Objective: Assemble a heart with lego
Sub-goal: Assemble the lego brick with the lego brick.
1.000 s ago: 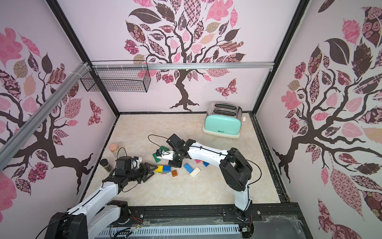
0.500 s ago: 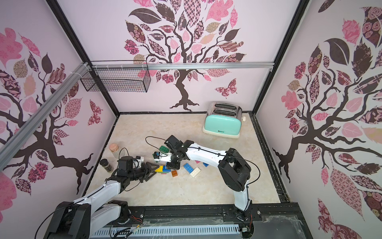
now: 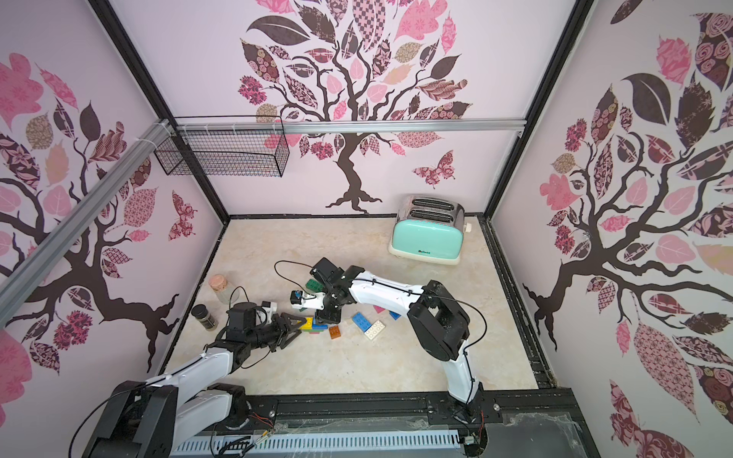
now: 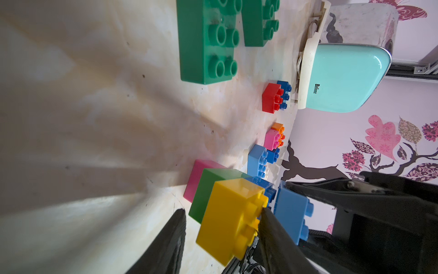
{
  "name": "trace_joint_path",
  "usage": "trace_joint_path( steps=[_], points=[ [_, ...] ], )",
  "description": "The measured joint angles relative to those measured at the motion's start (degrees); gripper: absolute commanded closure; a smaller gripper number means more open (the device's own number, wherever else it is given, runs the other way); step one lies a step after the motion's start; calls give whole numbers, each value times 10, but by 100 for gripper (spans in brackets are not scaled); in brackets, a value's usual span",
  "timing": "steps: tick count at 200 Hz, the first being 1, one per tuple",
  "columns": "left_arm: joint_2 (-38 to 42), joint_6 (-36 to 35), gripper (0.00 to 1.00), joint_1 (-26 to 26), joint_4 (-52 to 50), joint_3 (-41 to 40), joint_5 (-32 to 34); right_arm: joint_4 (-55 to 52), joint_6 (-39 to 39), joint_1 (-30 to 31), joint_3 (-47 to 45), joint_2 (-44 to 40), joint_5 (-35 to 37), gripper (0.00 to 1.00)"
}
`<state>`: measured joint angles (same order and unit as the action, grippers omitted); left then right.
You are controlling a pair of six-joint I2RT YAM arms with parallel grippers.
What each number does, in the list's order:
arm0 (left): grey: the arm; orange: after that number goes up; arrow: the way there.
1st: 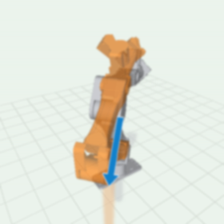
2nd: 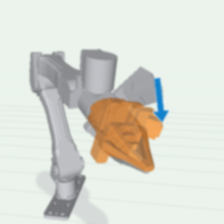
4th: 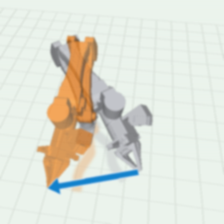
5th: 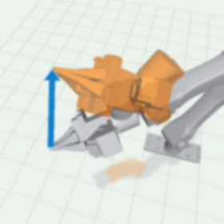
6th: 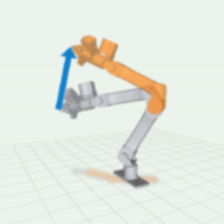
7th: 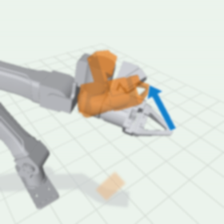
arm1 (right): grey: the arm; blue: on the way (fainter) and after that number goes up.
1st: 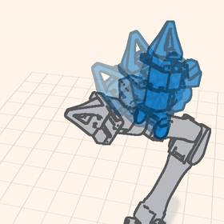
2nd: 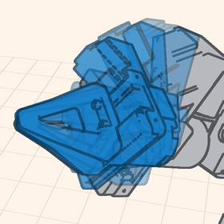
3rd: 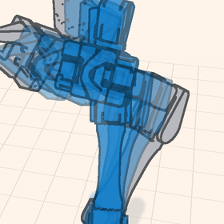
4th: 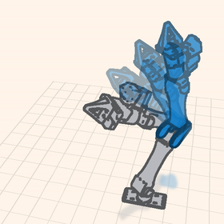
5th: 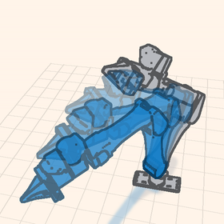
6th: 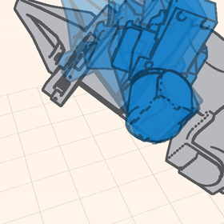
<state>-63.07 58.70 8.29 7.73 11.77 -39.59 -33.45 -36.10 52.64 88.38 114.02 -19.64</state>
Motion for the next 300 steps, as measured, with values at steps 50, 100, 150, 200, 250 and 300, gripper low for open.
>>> trace_joint_path(
  steps=[50,100,150,200,250,300],
  points=[
    [9,-1,49,3,-2,-3,8,-12,-2,5,14,14,-3,71],
    [9,-2,49,3,-3,-3,9,-24,-4,11,33,25,10,71],
    [8,-2,49,3,-3,-3,9,-41,-13,18,48,34,30,71],
    [8,-2,49,3,-3,-3,10,-53,-19,24,58,40,49,72],
    [8,-3,49,3,-3,-2,12,-47,-19,32,54,40,73,72],
    [9,-5,49,3,-7,-2,12,-35,-24,21,43,37,40,71]
  ],
)
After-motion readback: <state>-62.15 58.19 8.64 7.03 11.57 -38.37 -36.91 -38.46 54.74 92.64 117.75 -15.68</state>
